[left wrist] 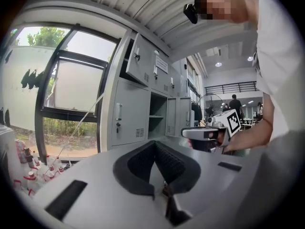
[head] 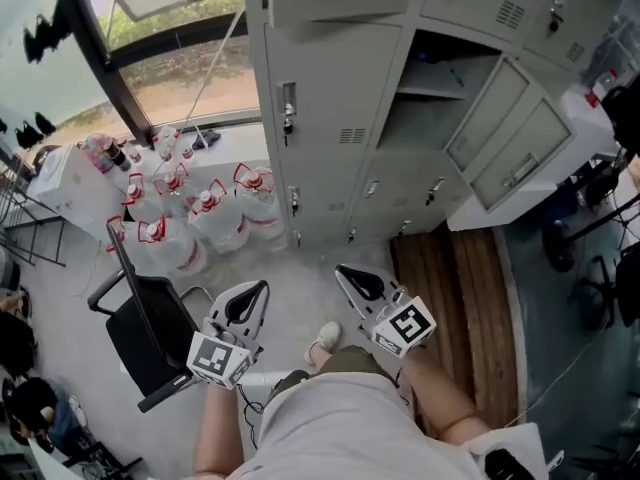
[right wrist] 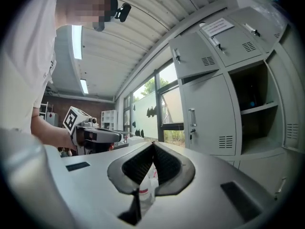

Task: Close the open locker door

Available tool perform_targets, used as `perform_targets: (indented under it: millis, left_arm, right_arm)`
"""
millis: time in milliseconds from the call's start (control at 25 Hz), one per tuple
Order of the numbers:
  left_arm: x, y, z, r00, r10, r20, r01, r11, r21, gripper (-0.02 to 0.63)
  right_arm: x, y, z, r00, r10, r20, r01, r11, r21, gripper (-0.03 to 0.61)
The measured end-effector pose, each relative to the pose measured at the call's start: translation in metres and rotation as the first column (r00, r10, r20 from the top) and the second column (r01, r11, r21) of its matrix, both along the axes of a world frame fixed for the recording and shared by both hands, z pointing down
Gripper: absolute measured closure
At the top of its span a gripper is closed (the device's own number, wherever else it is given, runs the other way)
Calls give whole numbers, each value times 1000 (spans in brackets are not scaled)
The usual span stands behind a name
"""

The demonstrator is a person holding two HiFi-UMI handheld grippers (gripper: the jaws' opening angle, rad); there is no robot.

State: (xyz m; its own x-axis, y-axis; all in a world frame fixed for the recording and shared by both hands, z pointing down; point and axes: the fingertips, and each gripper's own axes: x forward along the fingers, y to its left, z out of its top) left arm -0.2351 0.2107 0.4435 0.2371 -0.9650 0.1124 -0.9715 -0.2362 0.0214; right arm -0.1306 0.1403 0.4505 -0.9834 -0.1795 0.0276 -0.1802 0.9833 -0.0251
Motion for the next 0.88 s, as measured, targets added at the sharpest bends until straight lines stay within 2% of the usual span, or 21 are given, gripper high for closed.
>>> perform_targets:
  millis: [200, 360, 480, 640, 880]
  left_arm:
    - [2, -95, -8, 996, 85, 9, -85, 996, -8, 614]
    - [29, -153, -9, 983, 179, 34, -178, 984, -14, 612]
    - [51, -187, -9, 969, 248, 22, -247, 969, -23, 612]
    - [82, -223, -3, 935, 356, 7, -355, 934, -39, 612]
    - [117, -267, 2, 871, 490, -24, -491, 871, -35, 612]
  right_arm:
    - [7, -77, -9, 995, 89, 42, -88, 996, -29, 569]
    - [33, -129, -14, 984, 167, 61, -164, 986, -38, 569]
    - [58, -158, -16, 967, 247, 59, -246, 969, -38, 569]
    - [98, -184, -15, 927, 371, 52, -369, 928, -47, 569]
    - [150, -210, -8, 840, 541, 26, -539, 840, -58, 569]
